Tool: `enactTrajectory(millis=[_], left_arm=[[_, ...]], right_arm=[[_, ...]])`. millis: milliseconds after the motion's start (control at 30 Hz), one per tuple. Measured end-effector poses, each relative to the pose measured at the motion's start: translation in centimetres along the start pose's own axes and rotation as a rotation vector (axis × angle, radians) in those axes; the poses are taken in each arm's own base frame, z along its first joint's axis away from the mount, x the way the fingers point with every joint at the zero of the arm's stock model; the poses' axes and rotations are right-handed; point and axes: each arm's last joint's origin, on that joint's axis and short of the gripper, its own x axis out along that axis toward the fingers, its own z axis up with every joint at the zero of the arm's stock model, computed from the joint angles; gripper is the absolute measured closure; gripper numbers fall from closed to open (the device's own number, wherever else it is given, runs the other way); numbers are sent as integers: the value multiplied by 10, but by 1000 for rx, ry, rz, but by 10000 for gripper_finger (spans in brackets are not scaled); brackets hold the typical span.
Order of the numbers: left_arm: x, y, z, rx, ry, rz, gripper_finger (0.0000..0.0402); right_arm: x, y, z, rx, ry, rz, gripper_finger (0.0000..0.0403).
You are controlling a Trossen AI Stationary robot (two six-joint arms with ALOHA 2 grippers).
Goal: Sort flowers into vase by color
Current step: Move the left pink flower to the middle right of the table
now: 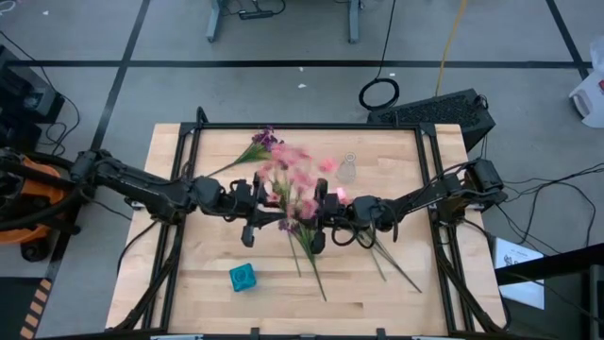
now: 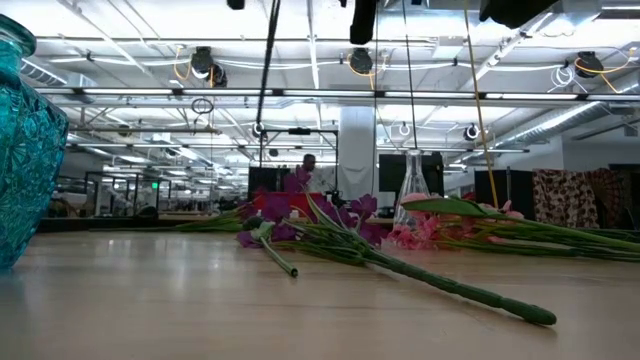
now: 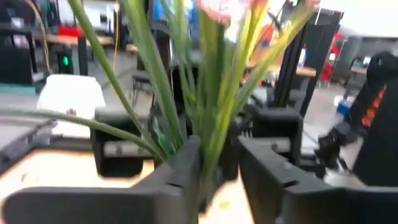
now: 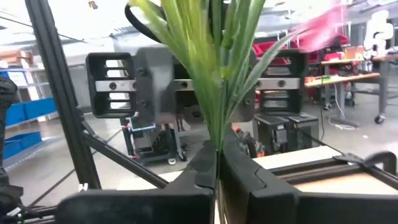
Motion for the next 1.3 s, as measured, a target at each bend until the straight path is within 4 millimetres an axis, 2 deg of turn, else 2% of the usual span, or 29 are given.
enactTrajectory(millis=[200, 333, 433, 567, 733, 867, 967, 1033, 1167, 1300], left_arm=[[-29, -4, -6, -39, 236, -9, 170], [-45, -8, -16, -63, 400, 24, 130], [-53, -7, -28, -63, 509, 155, 125], [-67, -1, -43, -24, 634, 413, 129], [-81, 9, -51, 59, 705, 650, 130], [-85, 15, -53, 119, 734, 733, 130], [-86, 21, -51, 233, 736, 790, 130], [-86, 23, -51, 241, 735, 803, 130], [-84, 30, -51, 235, 736, 850, 130], [-81, 40, -55, 258, 816, 840, 130]], right_arm=[[-7, 10, 0, 31, 68, -34, 401], [-23, 22, 10, 37, 163, -94, 402], [-41, 35, 22, 65, 213, -133, 402], [-71, 50, 34, 129, 304, -182, 402], [-113, 57, 43, 267, 451, -262, 403], [-139, 54, 38, 347, 583, -352, 403], [-151, 48, 30, 385, 669, -455, 403], [-158, 43, 25, 404, 735, -521, 403], [-168, 36, 16, 396, 835, -638, 403], [-169, 35, 1, 371, 910, -710, 402]])
